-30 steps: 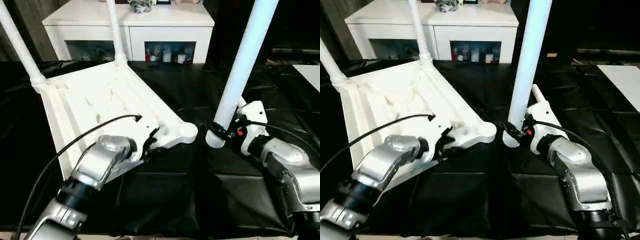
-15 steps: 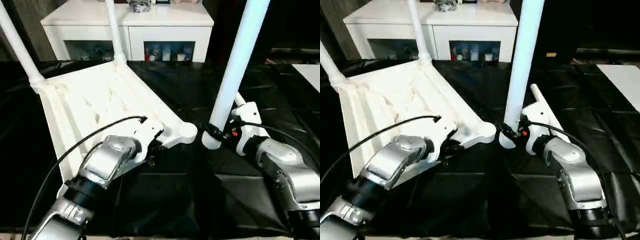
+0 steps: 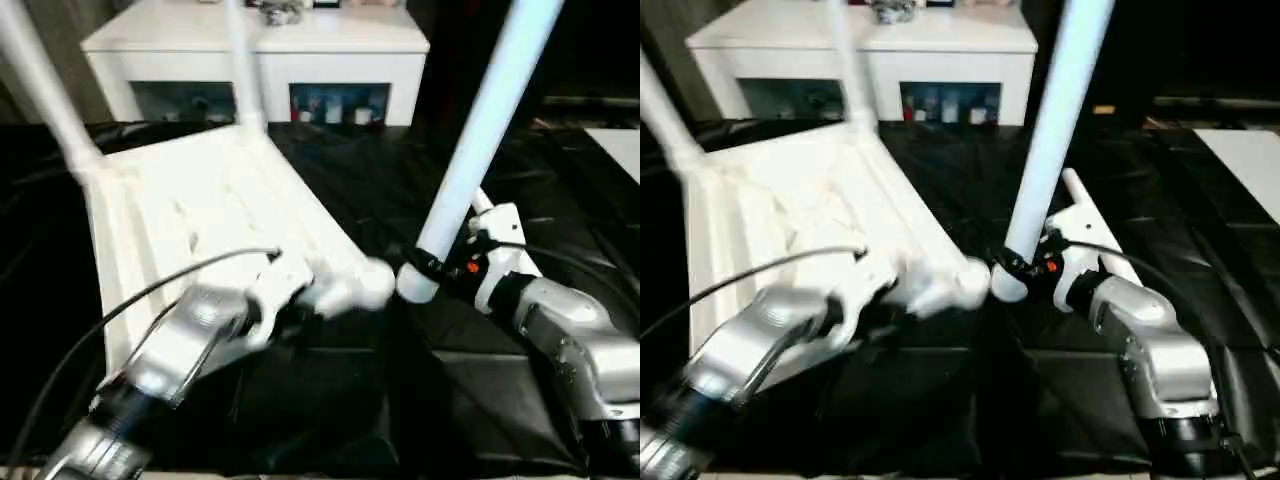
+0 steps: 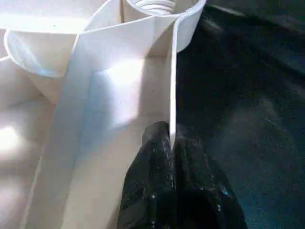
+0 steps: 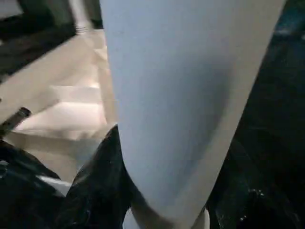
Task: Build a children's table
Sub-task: Insert table leg to table base
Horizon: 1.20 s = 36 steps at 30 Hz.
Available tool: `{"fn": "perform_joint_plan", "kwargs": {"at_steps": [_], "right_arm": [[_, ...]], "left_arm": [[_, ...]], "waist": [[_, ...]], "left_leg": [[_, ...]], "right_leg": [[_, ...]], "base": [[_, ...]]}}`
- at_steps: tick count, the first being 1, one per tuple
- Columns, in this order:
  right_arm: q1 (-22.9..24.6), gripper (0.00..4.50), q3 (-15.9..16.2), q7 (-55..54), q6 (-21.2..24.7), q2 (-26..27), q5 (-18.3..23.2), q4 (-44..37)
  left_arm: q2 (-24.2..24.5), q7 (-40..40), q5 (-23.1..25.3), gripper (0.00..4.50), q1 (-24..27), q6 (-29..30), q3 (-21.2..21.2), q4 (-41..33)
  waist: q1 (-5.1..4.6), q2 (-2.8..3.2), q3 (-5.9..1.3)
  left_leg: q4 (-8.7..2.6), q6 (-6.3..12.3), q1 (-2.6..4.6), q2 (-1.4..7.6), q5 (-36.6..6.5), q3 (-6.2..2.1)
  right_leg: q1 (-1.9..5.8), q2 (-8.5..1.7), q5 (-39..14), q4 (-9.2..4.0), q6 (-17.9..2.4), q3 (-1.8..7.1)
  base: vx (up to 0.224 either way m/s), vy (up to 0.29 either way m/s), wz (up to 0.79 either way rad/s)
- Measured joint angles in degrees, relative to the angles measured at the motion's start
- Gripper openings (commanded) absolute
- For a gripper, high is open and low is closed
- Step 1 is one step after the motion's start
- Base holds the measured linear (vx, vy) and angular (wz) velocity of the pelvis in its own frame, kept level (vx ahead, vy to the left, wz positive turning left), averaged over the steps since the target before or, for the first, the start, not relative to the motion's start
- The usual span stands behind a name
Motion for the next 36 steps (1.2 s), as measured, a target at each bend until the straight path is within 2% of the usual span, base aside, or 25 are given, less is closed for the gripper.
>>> {"fn": "perform_joint_plan", "kwargs": {"at_steps": [3,9,12,16,20,31,36], "right_arm": [[0.1,1.85,1.2,3.6,2.0,-2.8,1.0,0.1],[-1.3,1.85,2.9,6.7,4.6,-3.1,2.3,0.7],[-3.0,1.85,4.2,7.0,4.7,-2.4,2.2,2.0],[-7.5,1.85,5.2,7.0,4.4,0.2,1.5,7.8],[-9.8,1.85,6.9,7.0,4.0,1.2,0.8,11.7],[-12.9,1.85,7.7,10.0,3.5,0.8,0.4,17.0],[-10.7,1.85,4.8,9.6,1.9,2.0,2.0,17.5]], "left_arm": [[2.3,-1.5,-1.0,0.0,2.0,0.0,-0.1,-3.0],[2.4,-1.2,-0.6,0.0,2.1,0.3,0.6,-3.2],[2.3,-1.2,-0.4,0.0,1.8,0.3,0.5,-3.0],[2.4,-1.3,-0.2,0.0,1.0,0.2,-0.2,-2.6],[2.2,-1.8,-0.2,0.0,0.7,0.0,-0.7,-2.7],[2.3,-1.8,0.3,0.0,0.4,-0.3,-0.8,-2.5],[2.0,-1.7,0.6,0.0,0.4,-0.4,-0.8,-2.4]], "waist": [[0.06,-0.12,0.04],[-0.36,-0.75,0.03],[-0.41,-0.94,0.04],[-0.37,-1.03,0.06],[0.05,-1.17,0.07],[0.1,-1.58,0.17],[0.16,-1.61,0.18]], "left_leg": [[-0.01,-0.01,0.06,0.0,0.0,0.01],[0.01,-0.02,0.07,-0.01,0.0,0.02],[0.01,-0.02,0.1,0.0,0.0,0.02],[0.01,-0.03,0.12,0.0,0.0,0.02],[0.01,-0.04,0.05,0.01,0.0,0.02],[0.01,-0.05,0.02,0.02,0.1,0.02],[0.01,-0.06,0.02,0.02,0.1,0.02]], "right_leg": [[0.0,0.0,0.0,0.02,0.0,0.0],[0.01,0.0,0.0,0.03,0.0,0.02],[0.0,0.0,0.0,0.03,0.0,0.02],[0.0,0.0,0.0,0.05,0.0,0.02],[0.0,0.0,0.0,0.06,0.0,0.02],[0.01,0.0,0.0,0.11,-0.1,0.06],[0.02,0.0,0.0,0.11,-0.1,0.06]], "base": [[0.0,0.0,0.0],[0.0,0.0,0.0],[0.0,0.0,0.0],[0.0,0.0,0.0],[0.0,0.0,0.0],[0.0,0.0,0.0],[0.0,0.0,0.0]]}}
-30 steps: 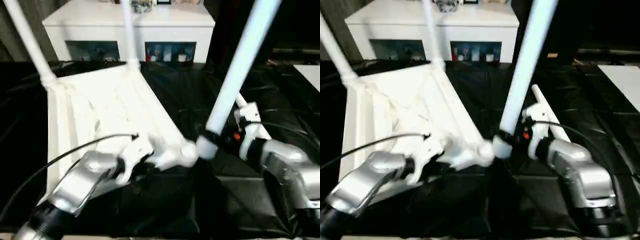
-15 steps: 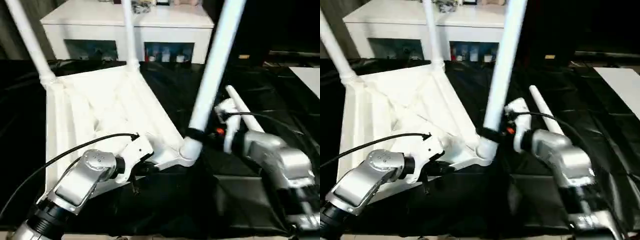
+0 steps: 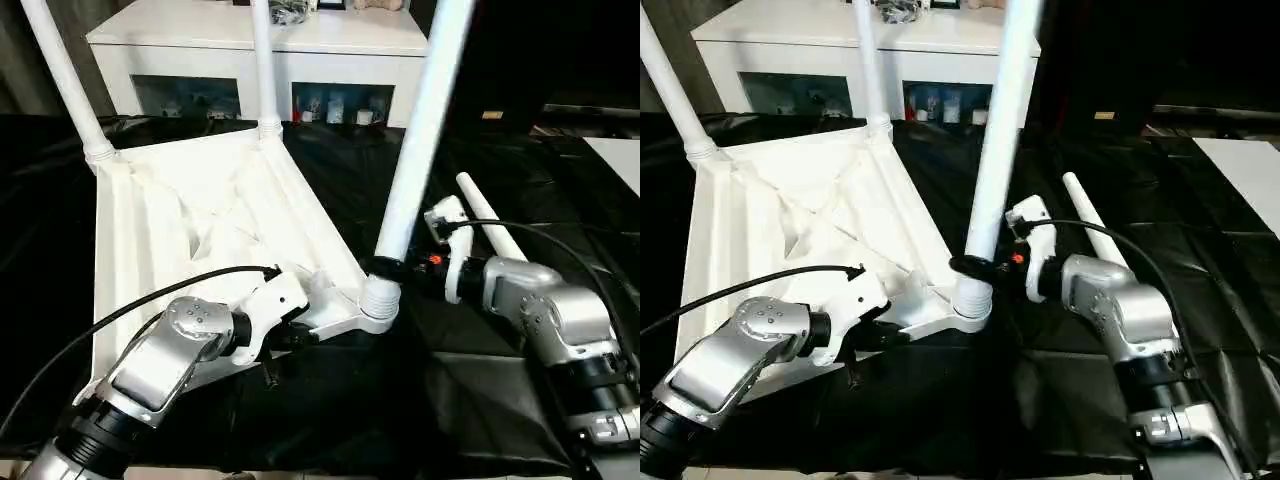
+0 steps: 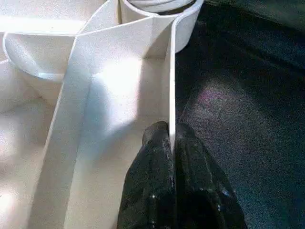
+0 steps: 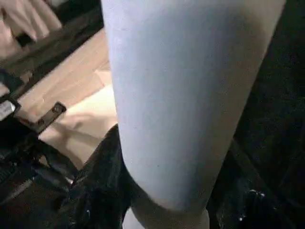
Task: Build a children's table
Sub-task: Insert table leg to table base
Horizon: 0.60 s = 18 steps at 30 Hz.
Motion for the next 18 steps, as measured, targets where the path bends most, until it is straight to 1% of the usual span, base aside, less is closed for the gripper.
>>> {"fn": "perform_joint_plan", "kwargs": {"at_steps": [1,3,5,8,9,13,16,18], "right_arm": [[1.1,1.85,-1.1,-0.1,-0.8,0.5,0.3,-0.3],[3.1,1.85,-2.2,-0.9,-2.3,1.1,0.9,-1.4],[4.7,1.85,-3.0,-1.6,-3.6,1.6,1.6,-1.8],[7.1,1.85,-3.5,-2.9,-5.5,2.6,1.6,-3.7],[8.2,1.85,-3.8,-3.5,-6.6,3.1,1.5,-4.4],[10.7,1.85,-3.3,-4.6,-9.6,3.4,0.2,-6.8],[11.5,1.85,-1.6,-5.1,-11.8,2.9,-2.0,-8.8],[12.0,1.84,0.5,-5.1,-12.9,0.9,-3.8,-10.7]], "left_arm": [[-0.1,0.0,0.0,0.0,0.0,0.0,0.0,0.0],[-0.2,0.0,0.0,0.0,0.0,0.0,0.0,0.1],[-0.3,0.0,0.0,0.0,0.0,0.0,0.0,0.2],[-0.6,0.0,0.1,0.0,-0.2,0.0,0.0,0.7],[-0.6,0.0,0.1,0.0,-0.3,0.0,0.0,0.8],[-1.0,0.0,0.1,0.0,-0.3,-0.1,0.0,1.2],[-1.3,0.0,0.0,0.0,-0.5,-0.1,0.0,1.7],[-1.4,-0.1,0.0,0.0,-0.7,-0.1,0.0,2.0]], "waist": [[0.02,0.0,0.0],[0.04,0.03,-0.02],[0.02,0.09,-0.05],[0.08,0.14,-0.07],[0.11,0.26,-0.11],[0.12,0.4,-0.14],[0.13,0.52,-0.21],[0.11,0.54,-0.22]], "left_leg": [[-0.01,0.0,0.0,0.0,0.0,0.0],[-0.01,0.0,0.01,0.0,0.0,0.0],[0.0,0.0,0.04,0.0,0.0,0.0],[-0.01,0.0,0.06,0.0,0.0,0.01],[-0.01,0.0,0.05,0.0,0.0,0.01],[-0.01,0.0,0.06,-0.01,0.0,0.01],[-0.01,0.0,0.05,-0.01,0.0,0.01],[-0.01,0.0,0.07,-0.01,0.0,0.01]], "right_leg": [[0.01,0.0,0.0,0.0,0.0,0.0],[0.03,0.0,0.0,-0.01,0.0,0.0],[0.06,0.0,0.0,-0.01,0.0,0.0],[0.1,-0.01,0.0,-0.01,0.0,0.0],[0.11,-0.01,0.0,-0.03,0.0,0.0],[0.17,-0.03,0.0,-0.05,0.0,0.0],[0.2,-0.04,0.0,-0.07,0.0,0.0],[0.24,-0.04,0.0,-0.08,0.1,0.01]], "base": [[0.0,0.0,0.0],[0.0,0.0,0.0],[0.0,0.0,0.0],[0.0,0.0,0.0],[0.0,0.0,0.0],[0.0,0.0,0.0],[0.0,0.0,0.0],[0.0,0.0,0.0]]}}
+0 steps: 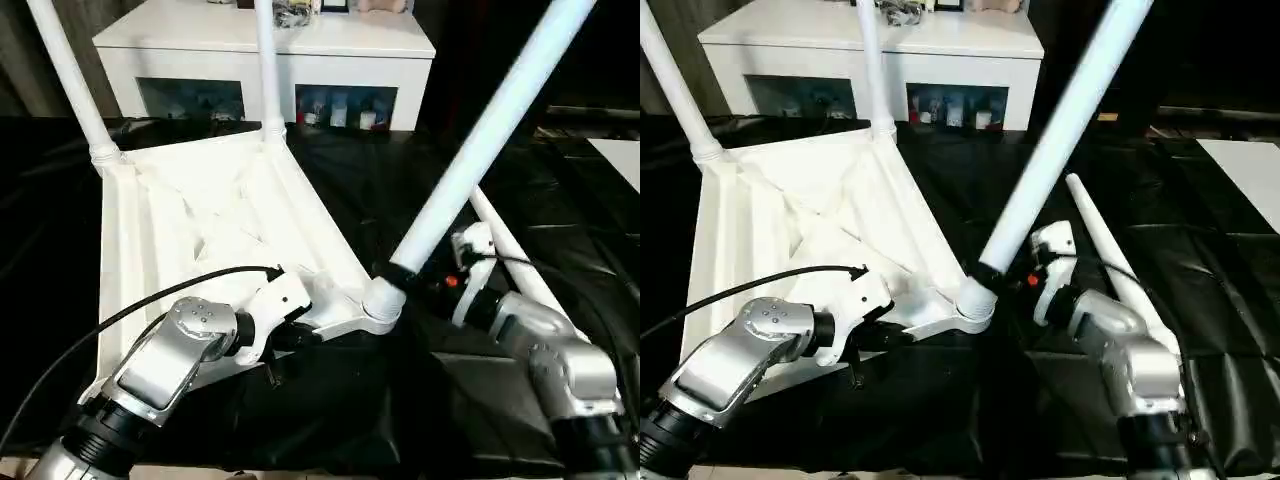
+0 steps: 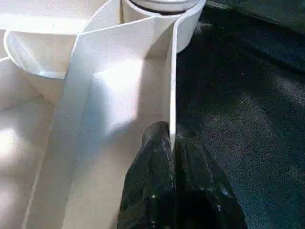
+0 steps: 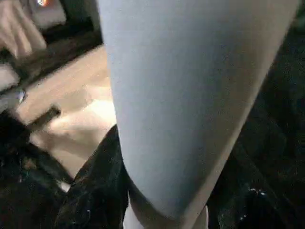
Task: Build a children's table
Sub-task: Insert table leg to table base, then rotate leg to tighten
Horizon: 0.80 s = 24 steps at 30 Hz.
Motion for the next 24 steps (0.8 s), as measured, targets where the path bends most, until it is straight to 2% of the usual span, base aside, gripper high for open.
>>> {"fn": "perform_joint_plan", "kwargs": {"at_steps": [5,9,14,19,24], "right_arm": [[-0.9,1.84,3.2,0.6,-0.7,-2.1,-3.3,-1.2],[-3.2,1.84,5.8,2.5,1.1,-4.1,-4.6,-1.1],[-6.4,1.84,6.2,4.5,4.3,-4.3,-4.6,1.5],[-10.3,1.84,6.8,6.1,4.3,-3.7,-4.6,6.9],[-10.6,1.84,7.0,6.4,4.3,-3.7,-4.8,7.7]], "left_arm": [[-0.3,0.0,0.1,0.0,-0.3,0.0,0.0,0.9],[-0.4,-0.1,0.1,0.0,-0.3,0.0,0.0,1.0],[-0.4,-0.1,0.1,0.0,-0.3,0.0,0.0,1.0],[-0.4,0.5,0.2,0.0,-0.9,0.0,0.0,1.6],[-0.5,0.6,0.3,0.0,-1.1,0.0,0.0,2.1]], "waist": [[-0.18,-0.08,0.03],[-0.27,-0.29,0.15],[-0.29,-0.37,0.18],[-0.72,-0.68,0.31],[-0.94,-0.82,0.3]], "left_leg": [[-0.01,0.0,0.43,-0.01,0.0,0.0],[-0.02,0.01,0.6,-0.04,0.0,0.0],[-0.08,0.01,0.65,-0.04,0.0,-0.01],[-0.09,0.01,0.74,-0.03,0.0,-0.01],[-0.09,0.01,0.76,-0.04,0.0,-0.01]], "right_leg": [[0.37,0.0,0.0,-0.03,0.1,-0.01],[0.57,-0.04,-0.1,-0.14,0.2,-0.01],[0.61,-0.04,-0.1,-0.14,0.2,-0.01],[0.63,-0.04,-0.1,-0.14,0.2,-0.04],[0.68,-0.05,-0.1,-0.23,0.2,-0.06]], "base": [[0.0,0.0,0.0],[0.0,0.0,0.0],[0.0,0.0,0.0],[0.0,0.0,0.0],[0.0,0.0,0.0]]}}
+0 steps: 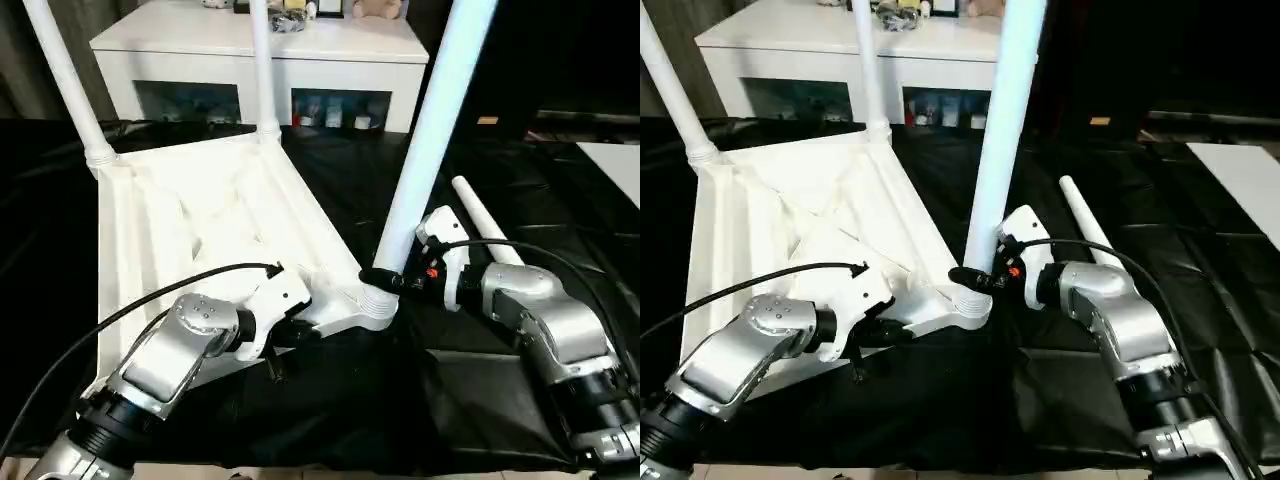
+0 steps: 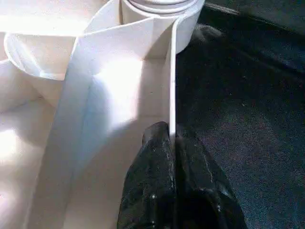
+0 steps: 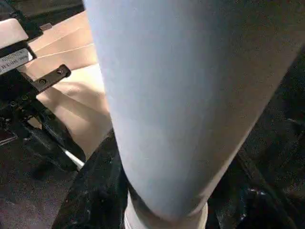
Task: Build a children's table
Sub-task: Rotate leg to tighten
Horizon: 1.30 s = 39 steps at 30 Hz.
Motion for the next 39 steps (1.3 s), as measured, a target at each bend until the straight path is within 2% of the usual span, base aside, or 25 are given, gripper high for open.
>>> {"fn": "perform_joint_plan", "kwargs": {"at_steps": [4,8,10,11,13,14,15,16,17,18,19,20,21,23,28,33,34,37,39], "right_arm": [[0.1,1.84,0.0,-0.2,-0.7,0.5,-0.4,0.6],[-2.5,1.84,-0.7,-8.1,-2.8,6.0,-2.0,6.1],[-3.5,1.84,-0.9,-11.7,-3.4,7.4,-2.9,7.7],[-5.1,1.84,-1.9,-16.5,-4.3,10.2,-3.3,11.0],[-7.3,1.84,-2.9,-24.1,-5.3,13.4,-4.5,15.4],[-9.1,1.84,-4.2,-28.8,-6.0,15.7,-4.8,18.0],[-9.8,1.84,-5.9,-33.2,-6.8,17.5,-5.0,20.2],[-11.1,1.84,-6.8,-36.7,-7.3,18.5,-5.1,22.3],[-12.7,1.84,-7.8,-39.9,-7.7,19.6,-5.1,24.7],[-14.2,1.84,-8.4,-42.5,-8.2,20.6,-5.1,26.4],[-15.7,1.84,-10.0,-45.8,-9.2,21.9,-5.2,28.8],[-16.7,1.84,-10.9,-48.7,-9.9,22.7,-5.3,30.7],[-18.4,1.84,-11.6,-51.7,-10.7,23.6,-5.6,33.3],[-20.1,1.84,-11.8,-55.1,-11.8,24.6,-6.1,36.2],[-23.1,1.84,-11.9,-57.3,-13.4,25.8,-7.4,40.8],[-24.7,1.84,-12.4,-57.3,-16.7,26.4,-8.1,44.5],[-24.7,2.4,-12.7,-56.6,-17.5,26.4,-8.0,44.8],[-24.3,2.57,-13.2,-53.3,-19.5,26.2,-7.4,45.3],[-22.7,2.81,-13.1,-50.7,-20.1,26.1,-7.3,45.6]], "left_arm": [[0.1,0.0,0.0,0.0,0.0,-0.2,0.0,0.2],[-1.7,3.2,0.2,0.0,-1.0,-0.4,2.0,3.7],[-3.1,5.1,0.4,0.0,-1.7,-0.4,2.4,5.0],[-5.7,7.7,0.5,0.0,-2.2,-0.2,3.7,7.0],[-9.2,12.5,1.1,0.0,-3.8,0.7,4.7,10.1],[-11.5,15.1,1.2,0.0,-4.7,1.2,5.1,11.6],[-13.4,17.6,1.7,0.0,-5.8,2.0,5.4,13.4],[-15.7,19.6,2.2,0.0,-6.8,2.4,5.6,14.5],[-17.7,22.0,2.5,0.0,-7.4,2.6,6.1,15.3],[-19.5,23.9,2.4,0.0,-7.5,2.9,6.8,16.1],[-21.6,26.5,2.6,0.0,-8.4,2.9,7.3,17.7],[-23.2,28.7,2.8,0.0,-8.9,3.0,7.4,18.9],[-24.9,30.8,3.3,0.0,-9.4,3.0,7.4,19.7],[-25.9,32.0,3.9,0.0,-9.8,3.0,7.3,20.5],[-25.9,32.9,4.4,0.0,-10.2,3.0,7.3,20.7],[-25.1,33.1,4.4,0.0,-10.4,2.9,7.4,20.7],[-24.9,33.1,4.5,0.0,-10.4,2.9,7.4,20.6],[-24.1,32.6,4.5,0.0,-10.4,2.6,7.4,20.0],[-22.8,31.5,4.6,0.0,-10.5,2.0,7.3,19.0]], "waist": [[-0.13,-0.02,-0.05],[-1.27,0.05,-0.12],[-1.83,0.21,-0.04],[-2.4,0.35,-0.01],[-3.27,1.04,0.4],[-3.01,1.07,0.67],[-2.8,0.74,0.66],[-2.23,-1.07,0.2],[-1.68,-1.51,0.16],[-0.95,-1.52,0.02],[-0.52,-0.33,-0.48],[-0.4,0.39,-0.85],[-0.74,0.19,-0.96],[-0.84,-0.01,-1.11],[-0.94,-0.22,-1.2],[-0.94,-0.4,-1.22],[-0.96,-0.4,-1.2],[-0.96,-0.4,-1.19],[-0.85,-0.22,-1.06]], "left_leg": [[-0.01,0.0,0.01,0.0,0.0,0.0],[-0.02,-0.01,0.13,0.0,0.0,-0.16],[-0.11,-0.01,0.04,0.05,0.0,-0.54],[-0.18,-0.01,0.11,0.07,0.0,-1.03],[-0.29,-0.01,0.32,0.32,0.0,-1.7],[-0.62,-0.02,0.09,0.24,0.0,-1.68],[-0.63,-0.01,0.07,0.07,0.0,-0.66],[-0.4,-0.03,0.36,-0.08,0.0,0.76],[-0.32,-0.28,0.52,-0.49,-0.6,0.78],[0.65,-0.1,-0.16,-0.9,-1.4,-0.33],[0.64,-0.47,-0.53,-0.9,-1.0,-1.56],[0.5,-0.87,-0.68,-0.83,-0.2,-1.97],[0.37,-0.86,-0.81,-0.75,-0.1,-2.0],[-0.1,-0.85,-0.59,-0.71,-0.2,-1.82],[-0.42,-0.84,-0.93,-0.77,-0.2,-1.58],[-0.48,-0.83,-0.87,-0.78,-0.2,-1.28],[-0.51,-0.83,-0.87,-0.78,-0.2,-1.28],[-0.68,-0.83,-0.99,-0.76,-0.2,-1.25],[-0.87,-0.46,-1.31,-0.72,0.1,-1.18]], "right_leg": [[0.02,0.0,0.0,-0.04,0.0,0.0],[0.07,-0.02,0.0,-0.36,0.0,-0.34],[0.19,-0.23,0.0,-1.09,0.0,-1.21],[0.66,-0.39,0.0,-1.82,0.0,-2.07],[1.51,-0.87,0.0,-3.15,0.0,-4.12],[2.09,-1.25,-1.8,-0.72,-0.5,-3.78],[2.28,-1.76,-3.4,2.41,-1.3,-1.91],[2.55,-2.39,-4.7,4.37,0.3,-0.38],[1.35,-2.58,-4.8,4.59,1.3,0.28],[1.1,-3.01,-4.9,4.46,1.3,-0.23],[0.98,-2.98,-4.9,4.23,1.3,-1.15],[0.95,-2.82,-4.8,3.99,1.3,-1.51],[0.93,-2.51,-4.7,3.79,1.2,-1.34],[1.0,-1.98,-4.3,2.98,0.9,-0.79],[0.98,-1.87,-3.8,2.18,0.9,-0.46],[0.91,-1.87,-3.1,2.0,0.8,-0.19],[0.89,-1.86,-3.1,2.0,0.8,-0.19],[0.64,-1.83,-3.0,2.0,0.9,-0.18],[0.07,-1.77,-2.8,2.04,0.6,-0.17]], "base": [[0.0,0.0,0.0],[0.0,0.0,0.0],[0.0,0.0,0.0],[0.0,0.0,0.0],[-0.085,0.035,-0.05],[-0.108,0.034,-0.02],[-0.099,0.005,0.13],[0.008,-0.071,0.14],[0.008,-0.071,0.14],[0.08,-0.052,-0.29],[0.056,0.035,-0.4],[0.056,0.035,-0.4],[0.0,0.0,0.0],[0.0,0.0,0.0],[0.0,0.0,0.0],[0.0,0.0,0.0],[0.0,0.0,0.0],[0.0,0.0,0.0],[0.0,0.0,0.0]]}}
